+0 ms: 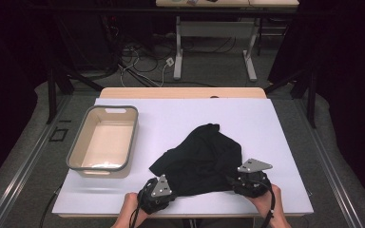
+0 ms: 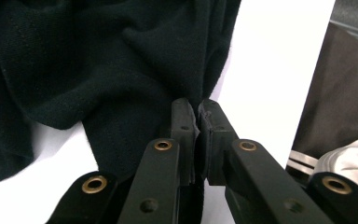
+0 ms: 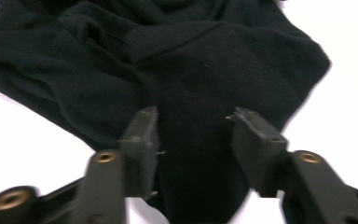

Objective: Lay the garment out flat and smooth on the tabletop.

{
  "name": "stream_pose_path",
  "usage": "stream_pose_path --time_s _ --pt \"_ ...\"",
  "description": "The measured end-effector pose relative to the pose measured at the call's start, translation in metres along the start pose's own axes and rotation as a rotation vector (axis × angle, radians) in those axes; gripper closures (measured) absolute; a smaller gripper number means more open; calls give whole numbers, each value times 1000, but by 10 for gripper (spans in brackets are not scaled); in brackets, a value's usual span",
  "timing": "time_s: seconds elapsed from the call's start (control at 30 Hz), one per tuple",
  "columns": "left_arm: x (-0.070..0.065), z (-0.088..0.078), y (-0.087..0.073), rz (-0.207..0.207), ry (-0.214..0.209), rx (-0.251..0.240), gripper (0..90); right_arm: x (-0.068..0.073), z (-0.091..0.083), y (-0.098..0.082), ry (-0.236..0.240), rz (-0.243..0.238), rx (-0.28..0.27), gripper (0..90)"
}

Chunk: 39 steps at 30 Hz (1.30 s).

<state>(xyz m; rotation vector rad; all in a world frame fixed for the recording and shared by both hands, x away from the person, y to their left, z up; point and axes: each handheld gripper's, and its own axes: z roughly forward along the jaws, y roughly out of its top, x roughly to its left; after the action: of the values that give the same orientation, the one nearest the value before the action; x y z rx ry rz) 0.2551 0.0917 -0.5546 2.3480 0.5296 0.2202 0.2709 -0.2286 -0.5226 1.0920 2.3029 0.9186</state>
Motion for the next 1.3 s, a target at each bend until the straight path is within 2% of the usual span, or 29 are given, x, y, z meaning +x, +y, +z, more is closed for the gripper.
stream_pose_path --time_s 0.03,0.07,0.13,0.17,0.2,0.27,0.33,0.37,0.47,0.57,0.8,0.83,0.93,1.07,1.13,1.23,1.27,1.3 --pt "1 0 1 -3 4 -3 837 2 2 2 5 -5 2 413" --pt "2 1 2 -10 17 -6 761 5 4 4 3 -7 -2 394" --pt "2 1 6 -18 76 -7 538 8 8 8 8 -35 3 406" --pt "2 0 8 -5 98 -21 454 10 10 10 16 -46 3 437" --pt "2 -2 11 11 111 -35 421 12 12 12 9 -62 6 457" --pt "4 -4 16 4 122 -77 375 14 18 14 -8 -85 12 534" --pt "8 -1 19 -13 114 -76 364 13 21 14 -30 -88 29 632" --pt "11 2 18 -19 113 -72 362 12 22 13 -45 -80 28 701" --pt "19 12 16 -44 71 -51 397 6 19 10 -78 -58 8 844" --pt "20 17 15 -36 60 -43 541 -2 13 7 -95 -17 -6 869" --pt "17 18 12 -14 9 -57 748 -28 -5 -7 -150 69 -26 875" --pt "16 18 12 -16 12 -62 759 -31 -7 -9 -155 77 -25 875" --pt "16 17 12 -14 12 -63 782 -38 -13 -16 -185 82 3 875" --pt "15 14 10 -11 9 -61 855 -50 -15 -25 -191 123 45 874" --pt "14 12 9 1 6 -52 859 -53 -15 -28 -203 139 79 873" --pt "15 11 8 -4 9 -52 840 -58 -12 -31 -206 161 131 870" --pt "17 10 8 -9 3 -44 808 -59 -10 -32 -193 165 141 868" --pt "18 11 7 -16 14 -51 760 -59 -8 -33 -186 165 150 864"
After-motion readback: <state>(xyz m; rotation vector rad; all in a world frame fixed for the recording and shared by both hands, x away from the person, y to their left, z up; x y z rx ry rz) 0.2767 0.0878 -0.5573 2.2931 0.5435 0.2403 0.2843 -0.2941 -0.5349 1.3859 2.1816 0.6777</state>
